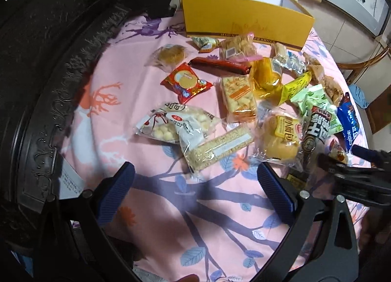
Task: Organize snacks
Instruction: 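Grasp the dark sausage stick with the right tool while the left tool grasps the granola bar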
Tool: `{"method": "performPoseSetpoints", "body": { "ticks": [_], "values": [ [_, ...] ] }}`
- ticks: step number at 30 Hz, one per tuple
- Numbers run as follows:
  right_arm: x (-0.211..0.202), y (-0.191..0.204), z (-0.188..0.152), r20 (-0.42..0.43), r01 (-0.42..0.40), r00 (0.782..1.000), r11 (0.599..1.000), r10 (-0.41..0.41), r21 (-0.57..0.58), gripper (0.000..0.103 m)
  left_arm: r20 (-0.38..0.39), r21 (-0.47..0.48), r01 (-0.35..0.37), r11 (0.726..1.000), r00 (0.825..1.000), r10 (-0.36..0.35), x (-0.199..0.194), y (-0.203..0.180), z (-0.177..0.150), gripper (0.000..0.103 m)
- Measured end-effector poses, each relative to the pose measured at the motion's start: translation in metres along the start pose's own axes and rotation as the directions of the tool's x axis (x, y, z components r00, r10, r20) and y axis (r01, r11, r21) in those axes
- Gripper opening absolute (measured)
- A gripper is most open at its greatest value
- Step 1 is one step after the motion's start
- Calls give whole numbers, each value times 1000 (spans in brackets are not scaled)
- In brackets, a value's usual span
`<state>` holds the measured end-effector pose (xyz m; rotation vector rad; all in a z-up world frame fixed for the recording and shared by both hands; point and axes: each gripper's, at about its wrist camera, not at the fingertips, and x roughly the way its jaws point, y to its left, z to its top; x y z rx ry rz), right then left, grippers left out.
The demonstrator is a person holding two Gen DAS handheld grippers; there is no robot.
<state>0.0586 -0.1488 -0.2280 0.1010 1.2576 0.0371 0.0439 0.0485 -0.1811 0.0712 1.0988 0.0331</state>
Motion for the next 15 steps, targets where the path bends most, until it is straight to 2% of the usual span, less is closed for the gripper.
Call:
{"method": "performPoseSetpoints", "body": {
  "ticks": [2, 4, 5, 6, 7, 8, 10, 11, 12, 15],
  "values": [
    [15, 5, 2, -17, 5, 1000, 1000, -4, 25, 102, -1, 13, -4, 1000, 1000, 4, 5, 0, 1, 101],
    [24, 14, 5, 5, 42, 999, 999, -42, 21, 102, -2, 37, -6, 999, 1000, 6, 10, -3, 2, 101],
    [28, 16, 6, 1, 37, 999, 999, -37, 22, 98, -3, 43, -7, 999, 1000, 7, 12, -4, 3, 101],
    [32, 19, 6, -9, 34, 999, 999, -34, 33, 92, 0, 52, -6, 999, 1000, 6, 13, -7, 3, 101],
    [34, 20, 4, -20, 22, 1000, 999, -21, 50, 77, 5, 59, -2, 998, 1000, 2, 12, -9, 3, 101],
    [34, 23, 1, -14, 1, 1000, 998, 0, 64, 70, 10, 66, 7, 998, 1000, -7, 11, -10, 3, 101],
    [35, 29, -1, 16, 15, 1000, 999, -15, 38, 63, 15, 91, 34, 995, 999, -35, 10, -14, 3, 101],
    [35, 29, 0, 23, 25, 999, 999, -25, 25, 54, 3, 99, 50, 994, 999, -50, 13, -16, 3, 101],
    [36, 29, 0, 33, 28, 999, 999, -29, 20, 50, -5, 100, 58, 993, 998, -58, 16, -17, 4, 101],
    [33, 14, 4, 30, -8, 1000, 999, 7, 44, 35, -22, 103, 84, 991, 996, -82, 29, -21, 8, 101]
  ]
}}
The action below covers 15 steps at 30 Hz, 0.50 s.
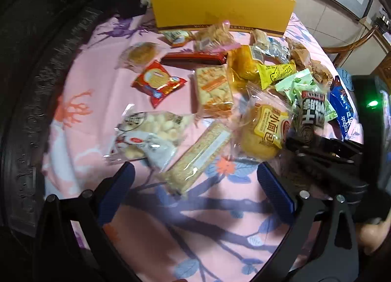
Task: Organize snacks
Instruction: 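Grasp the dark sausage stick with the right tool while the left tool grasps the granola bar, then carry both snacks into the yellow box and open both tools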
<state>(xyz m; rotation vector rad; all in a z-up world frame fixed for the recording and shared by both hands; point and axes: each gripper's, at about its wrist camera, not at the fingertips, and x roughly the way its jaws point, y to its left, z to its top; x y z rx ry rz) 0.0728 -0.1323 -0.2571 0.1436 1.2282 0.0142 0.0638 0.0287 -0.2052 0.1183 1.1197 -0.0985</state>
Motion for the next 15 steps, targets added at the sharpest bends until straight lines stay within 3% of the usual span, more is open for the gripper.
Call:
{"method": "performPoseSetpoints", "body": {
  "ticks": [2, 7, 10, 13, 14, 15],
  "values": [
    [-3, -10, -1, -24, -4, 1000, 1000, 4, -7, 32, -7, 15, 10, 1000, 1000, -10, 9, -4, 3, 101],
    [-14, -34, -20, -69, 7, 998, 1000, -8, -19, 31, -34, 101, 110, 989, 994, -107, 33, -19, 8, 101],
    [-16, -41, -24, -70, -1, 998, 1000, 1, -5, 31, -62, 161, 98, 982, 994, -89, 60, -16, 8, 101],
    [-17, -43, -25, -73, -10, 997, 1000, 10, 2, 32, -68, 197, 88, 976, 995, -76, 61, -9, 5, 100],
    [-17, -44, -26, -74, -13, 997, 1000, 14, 4, 33, -67, 195, 93, 976, 994, -81, 59, -5, 4, 95],
    [-19, -46, -29, -77, -15, 997, 1000, 16, 7, 33, -58, 196, 81, 977, 996, -71, 56, -1, 1, 79]
  ]
}}
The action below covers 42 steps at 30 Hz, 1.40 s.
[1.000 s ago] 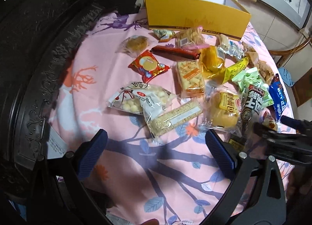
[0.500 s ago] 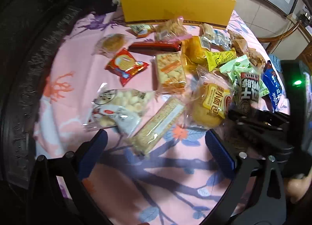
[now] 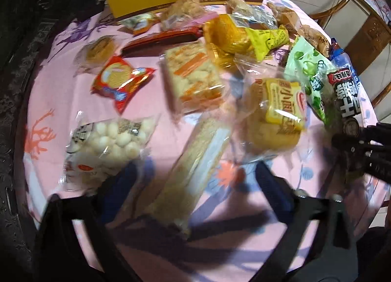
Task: Organize snacks
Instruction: 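Carry both snacks into the yellow box and open both tools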
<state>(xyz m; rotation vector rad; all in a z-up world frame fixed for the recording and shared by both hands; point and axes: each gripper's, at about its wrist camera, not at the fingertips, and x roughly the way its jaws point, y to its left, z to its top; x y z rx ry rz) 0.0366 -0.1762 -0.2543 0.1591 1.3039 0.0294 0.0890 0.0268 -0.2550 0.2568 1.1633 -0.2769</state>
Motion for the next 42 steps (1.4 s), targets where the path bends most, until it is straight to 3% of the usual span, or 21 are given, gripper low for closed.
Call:
{"method": "performPoseSetpoints", "body": {
  "ticks": [1, 2, 3, 4, 7, 9, 14, 17, 19, 21, 23, 26, 31, 38, 42],
  "values": [
    [-2, -3, -3, -4, -3, 1000, 1000, 3, 6, 34, 1, -2, -11, 1000, 1000, 11, -1, 3, -3, 62],
    [-3, -4, -6, -3, -5, 1000, 1000, 5, 10, 34, -14, -17, 6, 1000, 1000, -6, 0, 5, -5, 56],
    [-3, -4, -5, -3, -3, 1000, 1000, 3, 12, 34, -33, -33, 38, 999, 999, -39, 3, 7, -6, 40],
    [-4, -6, -7, -1, 1, 1000, 1000, -1, 11, 34, -44, -49, 72, 996, 996, -74, 7, 7, -7, 37],
    [-3, 0, -3, 8, 2, 1000, 1000, -2, 7, 33, -11, -23, 36, 999, 999, -36, 7, -12, -3, 32],
    [-6, 3, -4, 8, -9, 1000, 1000, 9, -8, 33, -1, -66, 34, 997, 999, -34, 6, -14, -2, 30],
    [-3, 4, -11, -34, -57, 998, 998, 56, -28, 34, 8, -159, 96, 983, 995, -95, 0, -11, -15, 28],
    [-1, 14, -7, -7, -35, 999, 997, 35, -69, 39, 32, -126, 56, 990, 998, -53, -3, -21, -25, 28],
    [1, 20, -4, 35, -12, 999, 996, 15, -83, 34, 28, -134, 38, 990, 999, -35, -3, -24, -24, 28],
    [-2, 27, -2, 63, 19, 998, 993, -12, -120, 29, 35, -176, 76, 981, 997, -71, -8, -20, -23, 28],
    [-19, 45, -12, 164, 112, 984, 966, -74, -235, 28, 55, -176, 70, 982, 997, -61, -17, -18, -24, 28],
    [-30, 69, -27, 234, 200, 964, 919, -123, -340, 28, 63, -184, 80, 980, 996, -70, -31, -15, -27, 28],
    [-33, 89, -48, 276, 245, 952, 869, -131, -429, 28, 68, -176, 84, 981, 995, -73, -45, -19, -26, 28],
    [-51, 79, -39, 343, 247, 933, 885, -107, -395, 28, 108, -175, 89, 980, 992, -71, -60, -20, -8, 28],
    [-68, 58, -19, 320, 134, 947, 940, -28, -315, 28, 173, -210, 130, 969, 980, -94, -82, -11, 15, 28]
  ]
}}
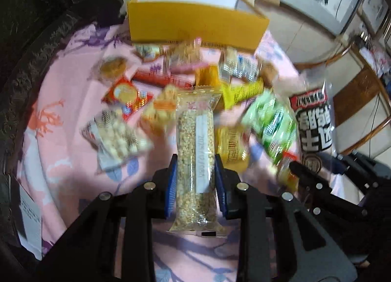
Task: Organize snacks
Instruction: 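Carry both snacks into the yellow box and open both tools, then grasp the round bread bun with the left tool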
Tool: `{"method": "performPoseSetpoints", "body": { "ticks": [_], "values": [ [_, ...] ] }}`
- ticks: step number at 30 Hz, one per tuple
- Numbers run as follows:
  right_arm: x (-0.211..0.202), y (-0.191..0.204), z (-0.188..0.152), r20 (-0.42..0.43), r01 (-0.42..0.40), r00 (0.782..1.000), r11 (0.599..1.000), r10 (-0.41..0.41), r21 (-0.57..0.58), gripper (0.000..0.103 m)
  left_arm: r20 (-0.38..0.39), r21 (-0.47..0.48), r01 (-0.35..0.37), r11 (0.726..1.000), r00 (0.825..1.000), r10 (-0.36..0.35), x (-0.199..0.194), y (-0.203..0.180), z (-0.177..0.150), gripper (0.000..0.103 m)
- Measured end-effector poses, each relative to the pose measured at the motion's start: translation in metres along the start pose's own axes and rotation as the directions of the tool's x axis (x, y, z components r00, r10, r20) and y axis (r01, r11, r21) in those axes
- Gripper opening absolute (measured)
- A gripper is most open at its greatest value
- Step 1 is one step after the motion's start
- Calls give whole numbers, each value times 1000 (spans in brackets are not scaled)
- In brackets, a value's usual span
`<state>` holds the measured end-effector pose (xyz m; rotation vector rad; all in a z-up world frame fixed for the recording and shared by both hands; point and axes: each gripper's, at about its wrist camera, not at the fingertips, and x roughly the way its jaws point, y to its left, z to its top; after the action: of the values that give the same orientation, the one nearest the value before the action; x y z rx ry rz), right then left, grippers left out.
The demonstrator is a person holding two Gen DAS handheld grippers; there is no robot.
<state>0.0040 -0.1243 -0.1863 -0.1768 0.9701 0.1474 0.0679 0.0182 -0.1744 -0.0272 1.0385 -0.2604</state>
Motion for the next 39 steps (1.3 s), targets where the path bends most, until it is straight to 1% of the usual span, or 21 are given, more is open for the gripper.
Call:
{"method": "performPoseSetpoints", "body": {
  "ticks": [2, 5, 6, 8, 10, 11, 13, 16, 18, 20, 23, 28, 30, 31, 32, 33, 34, 35, 36, 37, 39],
  "values": [
    [-2, -12, 13, 3, -41, 999, 997, 41, 58, 28, 19, 1, 2, 1000, 1000, -2, -5, -3, 15, 28],
    [-2, -23, 37, 15, -88, 996, 991, 87, 104, 28, 13, -12, -5, 1000, 1000, 6, -2, -8, 41, 28],
    [-1, -25, 46, 19, -99, 995, 988, 98, 116, 28, 11, -23, -10, 1000, 1000, 10, 2, -10, 55, 28],
    [5, -36, 76, 23, -123, 992, 982, 121, 141, 29, 12, -42, -22, 999, 1000, 23, 8, -11, 85, 28],
    [14, -49, 118, 12, -153, 988, 972, 153, 179, 29, 29, -56, -37, 998, 999, 38, 12, -13, 116, 28],
    [17, -55, 133, 16, -161, 987, 968, 160, 192, 29, 40, -59, -51, 997, 998, 53, 16, -13, 140, 28],
    [26, -68, 176, 29, -142, 990, 969, 139, 204, 29, 52, -61, -66, 996, 996, 70, 23, -12, 173, 28],
    [45, -85, 226, 24, -131, 991, 965, 129, 227, 29, 53, -65, -85, 994, 995, 88, 42, -3, 227, 28],
    [58, -94, 249, 12, -117, 993, 962, 117, 247, 29, 49, -79, -80, 994, 995, 84, 54, 6, 256, 28],
    [70, -101, 270, 8, -106, 994, 962, 108, 253, 30, 51, -86, -74, 994, 996, 78, 62, 12, 275, 28],
    [85, -110, 291, 3, -101, 995, 959, 104, 264, 30, 57, -78, -75, 994, 995, 80, 73, 20, 296, 28],
    [109, -114, 321, -5, -91, 995, 961, 96, 260, 32, 49, -65, -82, 994, 995, 85, 92, 26, 323, 28],
    [117, -117, 328, 5, -89, 996, 958, 91, 272, 32, 41, -56, -89, 994, 995, 92, 99, 28, 333, 28],
    [121, -119, 333, 16, -85, 996, 957, 84, 278, 41, 35, -56, -91, 994, 995, 93, 102, 30, 337, 35],
    [125, -119, 338, 21, -79, 997, 957, 76, 278, 62, 31, -62, -100, 993, 994, 102, 106, 32, 343, 48],
    [129, -120, 344, 15, -57, 998, 960, 55, 273, 65, 34, -76, -155, 985, 987, 158, 106, 36, 347, 68],
    [131, -122, 346, 11, -19, 1000, 962, 16, 273, 65, 44, -85, -180, 980, 982, 185, 105, 38, 348, 85],
    [131, -124, 349, 10, -18, 1000, 962, 16, 274, 65, 68, -100, -169, 981, 982, 176, 101, 44, 349, 90],
    [131, -127, 349, 3, -35, 999, 961, 35, 275, 65, 83, -113, -143, 983, 985, 153, 98, 49, 348, 94],
    [129, -128, 346, -4, -48, 999, 960, 51, 275, 65, 93, -126, -128, 984, 986, 140, 95, 52, 346, 95],
    [123, -127, 339, -13, -56, 998, 963, 62, 262, 65, 82, -150, -115, 982, 988, 128, 91, 60, 339, 95]
  ]
}}
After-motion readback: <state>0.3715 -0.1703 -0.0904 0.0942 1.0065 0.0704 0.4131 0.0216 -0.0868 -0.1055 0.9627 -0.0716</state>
